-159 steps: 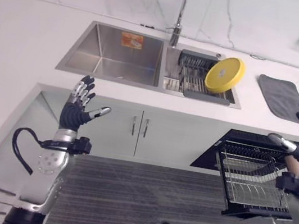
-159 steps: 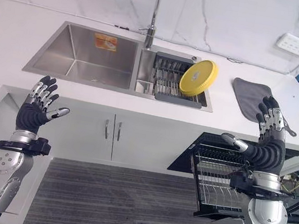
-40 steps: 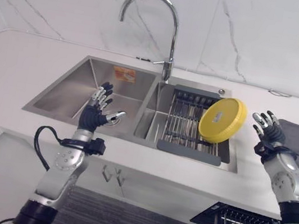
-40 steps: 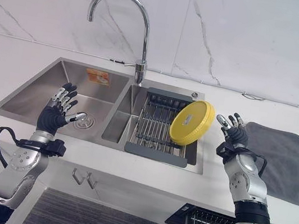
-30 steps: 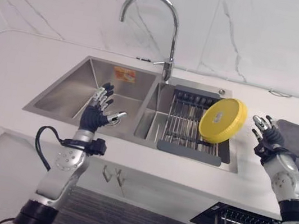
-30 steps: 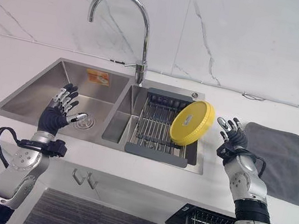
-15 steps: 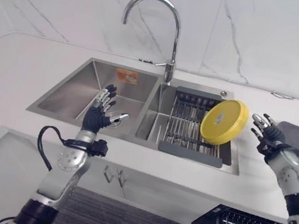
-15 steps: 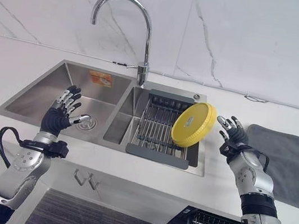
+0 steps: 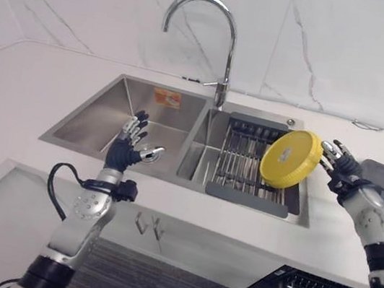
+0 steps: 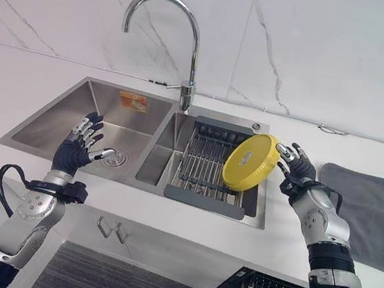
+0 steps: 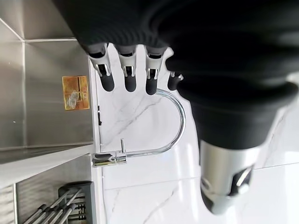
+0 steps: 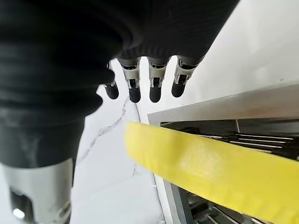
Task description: Place the dishes in the dishwasher.
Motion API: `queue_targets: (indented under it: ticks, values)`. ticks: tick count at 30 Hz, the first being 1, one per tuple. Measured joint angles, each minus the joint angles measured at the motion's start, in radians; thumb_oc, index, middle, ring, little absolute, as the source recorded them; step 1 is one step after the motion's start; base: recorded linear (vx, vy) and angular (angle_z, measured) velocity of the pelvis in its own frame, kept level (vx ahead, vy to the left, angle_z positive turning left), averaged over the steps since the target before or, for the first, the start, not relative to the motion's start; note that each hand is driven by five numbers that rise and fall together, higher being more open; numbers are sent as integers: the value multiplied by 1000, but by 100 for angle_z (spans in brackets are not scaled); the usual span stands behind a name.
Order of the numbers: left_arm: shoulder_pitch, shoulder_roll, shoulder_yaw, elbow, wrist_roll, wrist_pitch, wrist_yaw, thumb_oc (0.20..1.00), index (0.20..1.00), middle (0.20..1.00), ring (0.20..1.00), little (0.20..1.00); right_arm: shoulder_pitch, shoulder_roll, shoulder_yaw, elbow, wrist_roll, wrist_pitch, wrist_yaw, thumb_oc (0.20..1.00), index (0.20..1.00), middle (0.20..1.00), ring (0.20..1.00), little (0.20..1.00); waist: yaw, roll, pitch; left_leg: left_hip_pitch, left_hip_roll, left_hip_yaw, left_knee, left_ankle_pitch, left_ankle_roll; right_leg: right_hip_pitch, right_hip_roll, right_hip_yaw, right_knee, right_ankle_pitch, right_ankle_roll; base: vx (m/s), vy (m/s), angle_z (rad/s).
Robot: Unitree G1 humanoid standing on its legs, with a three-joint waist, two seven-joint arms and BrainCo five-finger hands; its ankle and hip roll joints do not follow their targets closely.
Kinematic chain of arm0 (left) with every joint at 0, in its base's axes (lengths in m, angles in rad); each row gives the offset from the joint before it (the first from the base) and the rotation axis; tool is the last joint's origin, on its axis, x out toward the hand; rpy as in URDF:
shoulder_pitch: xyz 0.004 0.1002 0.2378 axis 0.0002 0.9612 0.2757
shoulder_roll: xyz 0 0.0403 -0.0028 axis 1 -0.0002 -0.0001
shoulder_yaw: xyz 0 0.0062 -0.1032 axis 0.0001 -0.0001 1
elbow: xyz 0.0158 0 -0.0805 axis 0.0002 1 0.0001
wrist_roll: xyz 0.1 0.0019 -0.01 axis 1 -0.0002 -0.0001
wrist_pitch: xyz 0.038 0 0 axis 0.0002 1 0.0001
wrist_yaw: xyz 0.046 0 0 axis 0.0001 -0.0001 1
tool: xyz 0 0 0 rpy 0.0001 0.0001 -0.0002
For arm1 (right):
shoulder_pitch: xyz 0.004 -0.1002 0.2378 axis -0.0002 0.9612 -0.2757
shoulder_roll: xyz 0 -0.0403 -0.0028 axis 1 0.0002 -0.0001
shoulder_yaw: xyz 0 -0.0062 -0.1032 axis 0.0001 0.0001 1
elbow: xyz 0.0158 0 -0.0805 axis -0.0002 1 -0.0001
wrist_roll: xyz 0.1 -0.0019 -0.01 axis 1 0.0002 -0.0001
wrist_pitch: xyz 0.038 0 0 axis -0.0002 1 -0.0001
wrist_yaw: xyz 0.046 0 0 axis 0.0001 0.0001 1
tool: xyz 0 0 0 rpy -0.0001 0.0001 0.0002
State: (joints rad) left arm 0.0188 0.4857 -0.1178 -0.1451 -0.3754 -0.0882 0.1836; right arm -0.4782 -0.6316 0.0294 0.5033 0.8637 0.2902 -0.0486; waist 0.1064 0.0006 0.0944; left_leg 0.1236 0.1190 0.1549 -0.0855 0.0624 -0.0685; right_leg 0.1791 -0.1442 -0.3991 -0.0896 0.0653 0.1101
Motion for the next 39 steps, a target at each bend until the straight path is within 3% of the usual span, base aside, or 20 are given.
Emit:
queue_targets:
  ticks: [39]
  values:
    - [-24,4,-2,0,-3,5,0,1000,1000,1000,1000,1000,-28,3,4,78,140,28,12,1000,1000,1000,1000,1000,18,1,1,2,-2,-10,0,1,-1,10,1,-10,0,-3,1,0,0,0]
